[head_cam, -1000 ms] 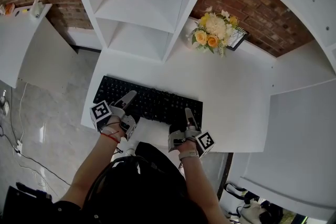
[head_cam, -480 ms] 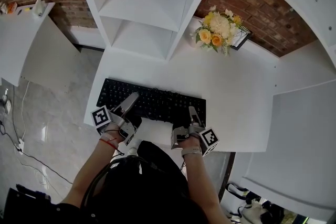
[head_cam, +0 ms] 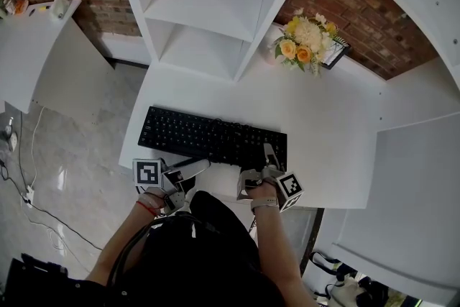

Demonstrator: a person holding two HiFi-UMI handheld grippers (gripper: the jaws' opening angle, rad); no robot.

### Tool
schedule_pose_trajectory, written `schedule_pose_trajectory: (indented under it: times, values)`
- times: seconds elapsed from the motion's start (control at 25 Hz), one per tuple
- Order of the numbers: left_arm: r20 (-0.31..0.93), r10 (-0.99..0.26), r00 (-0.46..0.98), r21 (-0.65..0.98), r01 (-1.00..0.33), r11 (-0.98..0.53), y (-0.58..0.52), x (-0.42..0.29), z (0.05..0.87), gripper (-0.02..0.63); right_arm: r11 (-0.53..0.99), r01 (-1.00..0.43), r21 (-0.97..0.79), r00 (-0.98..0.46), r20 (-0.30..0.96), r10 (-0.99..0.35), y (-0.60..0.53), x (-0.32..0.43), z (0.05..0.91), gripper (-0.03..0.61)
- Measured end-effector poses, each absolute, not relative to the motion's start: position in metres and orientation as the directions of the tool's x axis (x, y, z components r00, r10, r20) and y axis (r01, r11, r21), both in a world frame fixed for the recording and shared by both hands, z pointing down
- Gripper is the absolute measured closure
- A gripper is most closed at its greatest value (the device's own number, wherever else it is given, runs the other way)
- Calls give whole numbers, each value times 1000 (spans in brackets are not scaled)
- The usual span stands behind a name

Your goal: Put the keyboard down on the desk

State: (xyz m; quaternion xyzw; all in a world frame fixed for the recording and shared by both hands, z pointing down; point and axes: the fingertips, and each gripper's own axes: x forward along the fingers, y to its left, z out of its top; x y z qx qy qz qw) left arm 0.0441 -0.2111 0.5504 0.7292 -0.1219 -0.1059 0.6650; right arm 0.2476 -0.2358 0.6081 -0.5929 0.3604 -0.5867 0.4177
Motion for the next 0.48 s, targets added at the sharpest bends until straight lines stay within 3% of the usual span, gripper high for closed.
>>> schedule_pose_trajectory:
  times: [0.12,0.24,0.4,0.48]
  values:
    - [203,-242,949,914,-272,-302,-196,50,559,336,-395,62,-917,54,398,-916,-236,247,609,503]
    - [425,-167,889,724,-445,-526,-185,53,571,352,-394,57,-917,58,397,-916,-235,249,610,502]
    - [547,-228,805,588,-564,-580,-194,48,580,543,-393,55,-918,62,396,-916,-234,248,610,500]
    - [549,-255,796,606,-589,-534,-197,47,584,593,-395,53,-917,62,398,-915,-234,248,610,499]
